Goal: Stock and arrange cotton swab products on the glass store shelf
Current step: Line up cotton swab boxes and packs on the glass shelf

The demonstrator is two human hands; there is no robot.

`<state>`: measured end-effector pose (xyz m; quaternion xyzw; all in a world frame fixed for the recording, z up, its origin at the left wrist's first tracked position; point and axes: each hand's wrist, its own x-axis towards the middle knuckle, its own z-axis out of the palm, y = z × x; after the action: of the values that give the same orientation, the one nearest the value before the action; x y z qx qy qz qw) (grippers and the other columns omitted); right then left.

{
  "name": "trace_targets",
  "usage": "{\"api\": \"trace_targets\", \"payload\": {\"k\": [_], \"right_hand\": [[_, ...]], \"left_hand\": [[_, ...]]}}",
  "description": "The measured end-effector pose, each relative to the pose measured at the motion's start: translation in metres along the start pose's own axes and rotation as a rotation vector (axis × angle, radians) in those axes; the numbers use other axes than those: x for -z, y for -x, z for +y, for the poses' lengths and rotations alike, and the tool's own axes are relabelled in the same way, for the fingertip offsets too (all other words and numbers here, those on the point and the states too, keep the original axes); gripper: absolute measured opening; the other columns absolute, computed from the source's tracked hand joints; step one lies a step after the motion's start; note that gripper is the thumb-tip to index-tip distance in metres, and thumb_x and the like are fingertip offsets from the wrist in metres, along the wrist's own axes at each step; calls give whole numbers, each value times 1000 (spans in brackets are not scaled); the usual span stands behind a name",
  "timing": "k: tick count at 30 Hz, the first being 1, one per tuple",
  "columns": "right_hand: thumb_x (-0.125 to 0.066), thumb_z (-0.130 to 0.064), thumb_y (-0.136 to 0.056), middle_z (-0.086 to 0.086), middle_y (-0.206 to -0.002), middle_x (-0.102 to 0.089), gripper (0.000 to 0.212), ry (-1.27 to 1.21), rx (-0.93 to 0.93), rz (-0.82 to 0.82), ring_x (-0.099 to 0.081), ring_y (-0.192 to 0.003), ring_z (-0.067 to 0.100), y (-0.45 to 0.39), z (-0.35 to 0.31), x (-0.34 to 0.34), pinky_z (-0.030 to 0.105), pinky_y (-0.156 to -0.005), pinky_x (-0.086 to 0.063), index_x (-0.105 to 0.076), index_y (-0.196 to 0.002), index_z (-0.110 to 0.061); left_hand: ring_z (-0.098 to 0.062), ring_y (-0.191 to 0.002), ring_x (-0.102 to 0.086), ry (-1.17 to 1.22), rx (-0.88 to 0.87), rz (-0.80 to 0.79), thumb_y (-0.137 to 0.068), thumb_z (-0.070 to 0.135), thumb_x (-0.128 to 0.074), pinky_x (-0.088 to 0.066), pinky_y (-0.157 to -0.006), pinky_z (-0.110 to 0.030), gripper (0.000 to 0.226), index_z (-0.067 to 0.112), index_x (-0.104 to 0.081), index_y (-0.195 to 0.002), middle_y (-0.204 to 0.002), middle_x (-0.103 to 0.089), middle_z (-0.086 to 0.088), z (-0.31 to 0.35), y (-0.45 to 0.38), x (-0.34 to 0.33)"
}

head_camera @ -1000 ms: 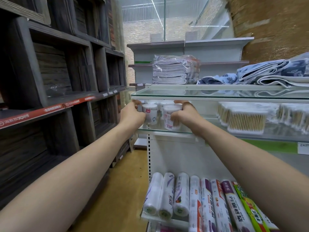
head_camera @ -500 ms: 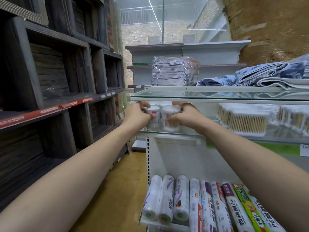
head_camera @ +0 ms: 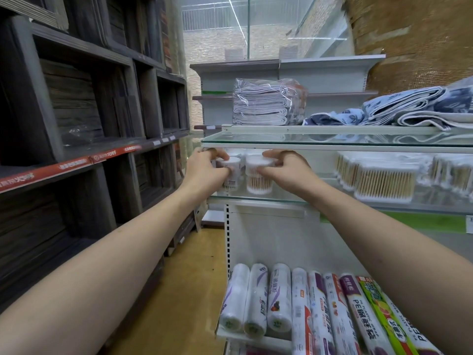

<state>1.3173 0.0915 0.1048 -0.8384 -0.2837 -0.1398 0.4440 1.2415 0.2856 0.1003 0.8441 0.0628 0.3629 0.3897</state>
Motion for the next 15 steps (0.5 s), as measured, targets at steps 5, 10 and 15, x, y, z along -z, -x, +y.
{"api": "trace_targets", "payload": {"k": [5,10,15], "right_hand": [[-75,-24,-82,-4,-95,-65,37,10,-23,62,-58,-70,2,1,-3,-2,2,-60,-39,-69,-118,-25],[-76,-29,-82,-7,-80,-64,36,74,-25,109,-61,-71,3,4,-8,-11,21,-79,-49,-60,-115,-25],[-82,-31,-76,-4,-93,-64,38,60,-39,182,-62,-69,2,2,-6,-16,21,-76,-52,-63,-108,-21]], "left_hand": [[-7,-87,-63,50,29,-37,-89,7,-59,-55,-61,-15,30,30,-72,-104,-112,-66,1,-3,2,1],[-10,-108,-56,34,-28,-14,-90,16,-73,-45,-75,-10,26,27,-74,-114,-119,-58,8,-8,1,3],[-7,-115,-45,41,-43,-7,-87,-2,-61,-34,-103,-19,40,21,-74,-117,-123,-50,7,-10,-3,-1]]}}
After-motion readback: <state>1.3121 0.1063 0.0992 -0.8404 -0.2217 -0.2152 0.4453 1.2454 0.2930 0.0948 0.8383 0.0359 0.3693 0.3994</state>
